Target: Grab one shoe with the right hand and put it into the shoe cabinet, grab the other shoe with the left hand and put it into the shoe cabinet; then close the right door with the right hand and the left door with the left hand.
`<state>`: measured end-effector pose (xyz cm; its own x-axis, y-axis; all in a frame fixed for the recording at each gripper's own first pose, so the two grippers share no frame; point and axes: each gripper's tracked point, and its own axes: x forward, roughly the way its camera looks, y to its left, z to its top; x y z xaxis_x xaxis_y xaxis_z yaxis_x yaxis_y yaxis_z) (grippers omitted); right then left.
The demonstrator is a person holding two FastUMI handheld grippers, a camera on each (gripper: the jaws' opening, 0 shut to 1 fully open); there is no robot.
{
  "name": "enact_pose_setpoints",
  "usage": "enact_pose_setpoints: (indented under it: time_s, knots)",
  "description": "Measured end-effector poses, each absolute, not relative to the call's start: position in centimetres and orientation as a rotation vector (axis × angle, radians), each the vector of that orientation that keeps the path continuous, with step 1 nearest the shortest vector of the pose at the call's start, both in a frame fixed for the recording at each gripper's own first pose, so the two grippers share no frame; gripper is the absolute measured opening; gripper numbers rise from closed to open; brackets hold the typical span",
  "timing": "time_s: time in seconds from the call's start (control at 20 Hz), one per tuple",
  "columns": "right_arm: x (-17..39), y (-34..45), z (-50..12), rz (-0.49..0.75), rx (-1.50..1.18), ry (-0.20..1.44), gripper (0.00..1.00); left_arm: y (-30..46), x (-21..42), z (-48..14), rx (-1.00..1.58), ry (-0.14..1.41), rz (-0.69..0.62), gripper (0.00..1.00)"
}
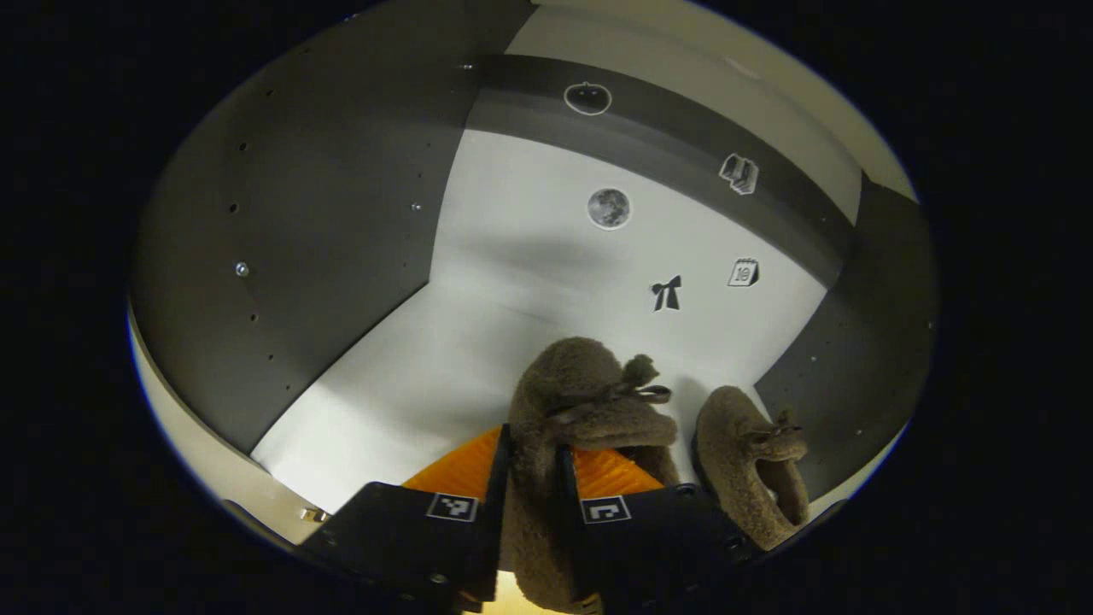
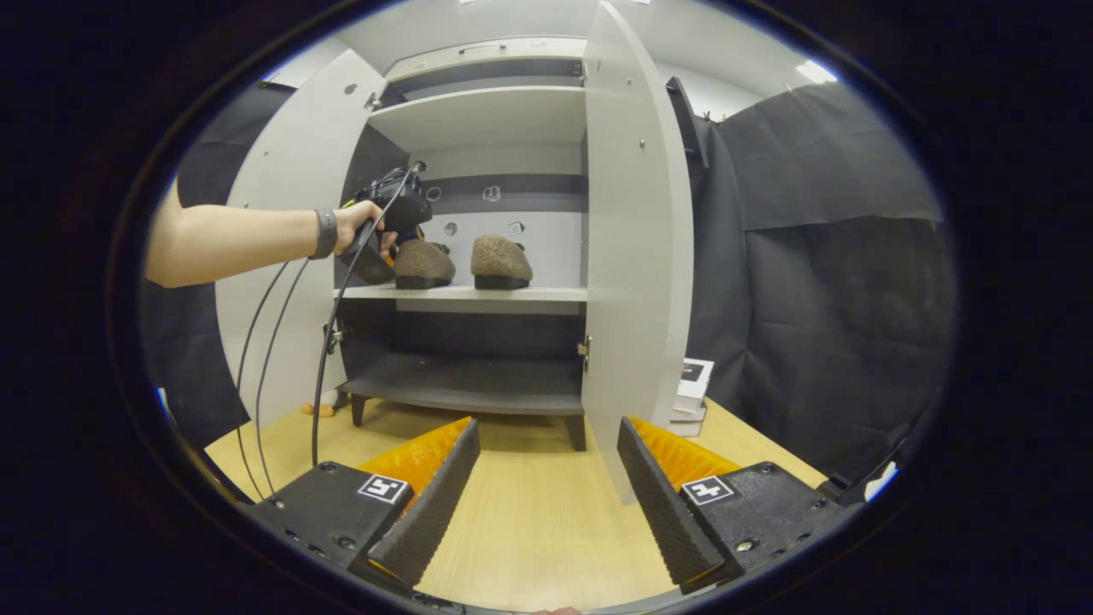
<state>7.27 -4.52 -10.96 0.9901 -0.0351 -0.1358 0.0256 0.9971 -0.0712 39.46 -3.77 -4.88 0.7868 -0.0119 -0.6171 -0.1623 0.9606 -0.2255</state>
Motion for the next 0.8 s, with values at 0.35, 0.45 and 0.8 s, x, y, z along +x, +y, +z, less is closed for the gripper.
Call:
enact_pose_setpoints:
  time_s: [0.35, 0.45, 0.8]
  knots:
    - [7.5, -3.3, -10.7, 0.003, -0.055, 0.122, 0.99, -2.3, 35.7, -0.3, -0.169, 0.587, 0.073, 0.59]
    - [7.4, -2.9, -10.6, 0.012, -0.053, 0.122, 1.0, -2.8, 34.2, 1.6, -0.164, 0.552, 0.039, 0.8]
    - [6.4, -1.6, -9.8, 0.038, -0.062, 0.102, 1.0, -4.1, 27.1, 7.2, -0.138, 0.379, -0.069, 0.82]
